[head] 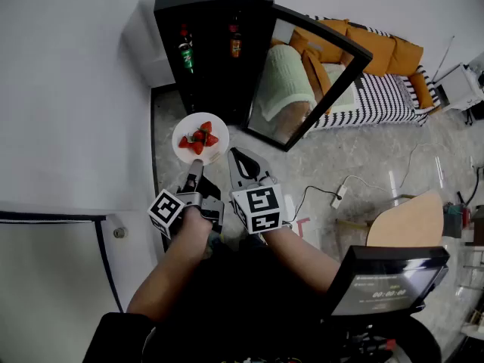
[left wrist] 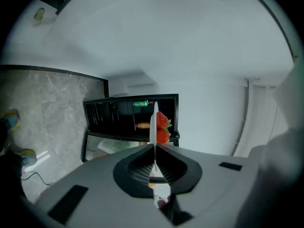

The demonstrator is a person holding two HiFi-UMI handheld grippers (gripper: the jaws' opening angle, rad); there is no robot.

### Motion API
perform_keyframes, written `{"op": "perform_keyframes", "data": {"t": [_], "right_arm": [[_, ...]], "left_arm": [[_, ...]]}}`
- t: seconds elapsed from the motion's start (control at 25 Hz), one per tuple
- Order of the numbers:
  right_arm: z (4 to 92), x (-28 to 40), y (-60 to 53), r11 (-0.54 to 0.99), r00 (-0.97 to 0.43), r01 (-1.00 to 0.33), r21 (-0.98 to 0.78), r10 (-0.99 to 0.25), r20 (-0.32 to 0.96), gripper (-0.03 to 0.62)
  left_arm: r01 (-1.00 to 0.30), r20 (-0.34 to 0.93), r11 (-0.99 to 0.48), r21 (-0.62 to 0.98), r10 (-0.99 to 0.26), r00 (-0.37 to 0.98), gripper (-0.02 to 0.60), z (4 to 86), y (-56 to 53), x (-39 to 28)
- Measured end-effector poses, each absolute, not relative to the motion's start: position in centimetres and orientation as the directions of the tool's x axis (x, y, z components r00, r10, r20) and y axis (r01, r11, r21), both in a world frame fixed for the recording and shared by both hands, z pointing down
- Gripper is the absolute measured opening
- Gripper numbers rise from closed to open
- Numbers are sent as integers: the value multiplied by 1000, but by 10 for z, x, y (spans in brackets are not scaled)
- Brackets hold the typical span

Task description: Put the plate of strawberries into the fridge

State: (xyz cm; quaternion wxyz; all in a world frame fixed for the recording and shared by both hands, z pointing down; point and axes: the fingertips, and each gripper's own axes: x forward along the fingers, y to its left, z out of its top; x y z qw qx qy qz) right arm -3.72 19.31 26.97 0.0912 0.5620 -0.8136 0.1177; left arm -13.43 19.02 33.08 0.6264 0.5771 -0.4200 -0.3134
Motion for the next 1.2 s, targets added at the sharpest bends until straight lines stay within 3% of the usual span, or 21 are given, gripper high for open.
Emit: {"op": "perform_keyframes", "data": {"t": [0.88, 1.2], "right_arm": [[273, -22, 194, 339, -347, -938, -75, -900, 263, 5], [279, 42, 169, 392, -402, -915, -95, -875, 269, 5]], "left_arm": [[-99, 172, 142, 985, -881, 441, 14, 336, 193, -117], [-112, 188, 156, 981, -904, 385, 14, 339, 174, -53]]}}
